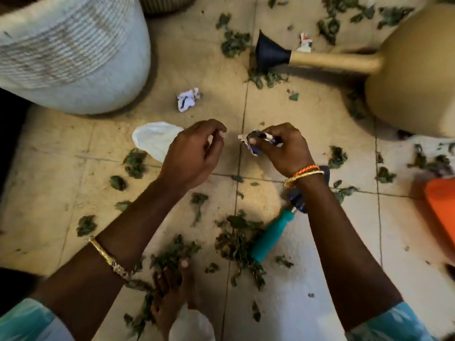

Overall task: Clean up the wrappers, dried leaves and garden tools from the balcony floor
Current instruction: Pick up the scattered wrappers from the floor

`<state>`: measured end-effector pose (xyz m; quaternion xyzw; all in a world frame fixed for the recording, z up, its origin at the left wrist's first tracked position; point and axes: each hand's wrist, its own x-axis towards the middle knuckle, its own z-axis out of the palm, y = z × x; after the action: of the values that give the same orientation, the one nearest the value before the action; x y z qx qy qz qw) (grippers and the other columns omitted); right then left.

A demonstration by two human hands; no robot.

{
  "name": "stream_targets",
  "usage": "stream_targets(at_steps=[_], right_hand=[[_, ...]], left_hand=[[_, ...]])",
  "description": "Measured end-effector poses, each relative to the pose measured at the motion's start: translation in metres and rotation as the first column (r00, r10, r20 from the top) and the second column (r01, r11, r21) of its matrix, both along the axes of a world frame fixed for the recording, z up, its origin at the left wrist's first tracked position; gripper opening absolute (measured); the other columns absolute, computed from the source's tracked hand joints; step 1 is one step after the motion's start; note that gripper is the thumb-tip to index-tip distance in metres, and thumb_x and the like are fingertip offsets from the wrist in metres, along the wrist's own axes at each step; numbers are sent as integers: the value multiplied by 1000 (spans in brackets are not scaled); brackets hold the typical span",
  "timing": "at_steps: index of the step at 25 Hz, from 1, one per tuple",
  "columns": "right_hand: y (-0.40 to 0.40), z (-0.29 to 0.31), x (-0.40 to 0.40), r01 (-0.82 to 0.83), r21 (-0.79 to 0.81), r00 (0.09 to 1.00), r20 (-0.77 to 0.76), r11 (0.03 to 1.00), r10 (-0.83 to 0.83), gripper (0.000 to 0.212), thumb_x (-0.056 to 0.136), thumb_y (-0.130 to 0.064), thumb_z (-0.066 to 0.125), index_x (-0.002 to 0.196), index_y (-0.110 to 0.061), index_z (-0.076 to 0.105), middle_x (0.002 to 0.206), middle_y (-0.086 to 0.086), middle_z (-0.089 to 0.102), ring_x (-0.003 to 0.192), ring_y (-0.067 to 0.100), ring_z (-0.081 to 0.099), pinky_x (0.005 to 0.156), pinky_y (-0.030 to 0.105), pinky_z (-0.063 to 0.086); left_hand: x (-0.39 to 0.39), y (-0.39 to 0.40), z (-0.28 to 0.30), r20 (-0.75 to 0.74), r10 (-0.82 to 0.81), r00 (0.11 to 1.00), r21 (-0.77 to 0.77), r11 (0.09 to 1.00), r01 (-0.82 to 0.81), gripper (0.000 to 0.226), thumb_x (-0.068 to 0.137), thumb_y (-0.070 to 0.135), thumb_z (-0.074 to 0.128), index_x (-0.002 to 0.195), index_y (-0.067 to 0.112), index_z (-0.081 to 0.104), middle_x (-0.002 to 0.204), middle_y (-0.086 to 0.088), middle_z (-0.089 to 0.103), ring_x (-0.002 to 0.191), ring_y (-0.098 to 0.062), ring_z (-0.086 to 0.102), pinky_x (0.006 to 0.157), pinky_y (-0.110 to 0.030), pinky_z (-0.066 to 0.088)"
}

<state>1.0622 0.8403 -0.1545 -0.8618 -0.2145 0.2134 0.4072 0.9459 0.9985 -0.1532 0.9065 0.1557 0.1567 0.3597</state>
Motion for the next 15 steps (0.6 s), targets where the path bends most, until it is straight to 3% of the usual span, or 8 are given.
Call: stream_targets(at_steps=[1, 4, 6, 8, 10, 12, 15], right_hand=[[12, 4, 5, -3, 56, 999, -51, 998, 5, 21, 80, -26, 72, 74, -5, 70, 66, 13, 55, 64, 14, 45, 59, 33, 39], [45, 22, 1, -40, 203, 980, -184, 978, 78, 14, 75, -13, 76, 73, -12, 63, 58, 5, 54, 50, 8, 48, 50, 26, 40], [59, 29, -15, -54, 276, 960, -250, 960, 126, 24, 75, 2, 72, 85, -11, 54, 66, 14, 62, 56, 18, 61, 53, 30, 52], [66, 31, -28, -69, 308, 912, -366, 949, 185, 28, 78, 9, 65, 95, -9, 53, 76, 21, 65, 67, 28, 67, 65, 39, 59], [70, 32, -27, -78, 305, 855, -469, 949, 221, 25, 81, 11, 61, 103, -2, 58, 80, 16, 66, 66, 16, 67, 67, 29, 59], [83, 30, -17, -100, 226, 905, -384, 969, 183, 15, 85, 5, 60, 99, 1, 63, 82, 11, 65, 67, 10, 64, 63, 24, 54], [113, 16, 7, -175, 76, 982, -55, 982, 179, 15, 83, -4, 62, 97, -7, 66, 95, 7, 66, 85, 15, 60, 78, 27, 49]], left_hand=[[4, 5, 5, 18, 30, 999, -50, 998, -29, 22, 94, 21, 47, 102, 11, 64, 91, -1, 68, 73, -15, 61, 67, -28, 48], [10, 6, 22, 9, 75, 997, -260, 963, -70, 25, 97, 31, 45, 99, 13, 63, 85, 4, 65, 75, -8, 60, 70, -21, 46], [13, -2, 28, -156, 100, 983, -501, 850, -166, 27, 97, 37, 48, 97, 13, 62, 84, 4, 66, 79, -10, 63, 73, -26, 49], [15, -4, 24, -297, 208, 932, -561, 752, -346, 20, 95, 31, 54, 93, 12, 63, 86, 0, 66, 85, -17, 64, 75, -30, 49], [11, 7, 24, -349, 319, 881, -589, 657, -471, 10, 92, 15, 54, 86, 15, 62, 87, -4, 66, 87, -21, 64, 77, -32, 50], [0, 27, 29, -354, 416, 838, -695, 483, -533, 20, 89, 1, 49, 82, 15, 62, 86, -5, 68, 78, -18, 66, 66, -30, 55], [-22, 60, 44, -337, 571, 749, -785, 268, -558, 24, 88, -5, 45, 81, 12, 60, 77, -1, 63, 48, -9, 53, 41, -17, 37]])
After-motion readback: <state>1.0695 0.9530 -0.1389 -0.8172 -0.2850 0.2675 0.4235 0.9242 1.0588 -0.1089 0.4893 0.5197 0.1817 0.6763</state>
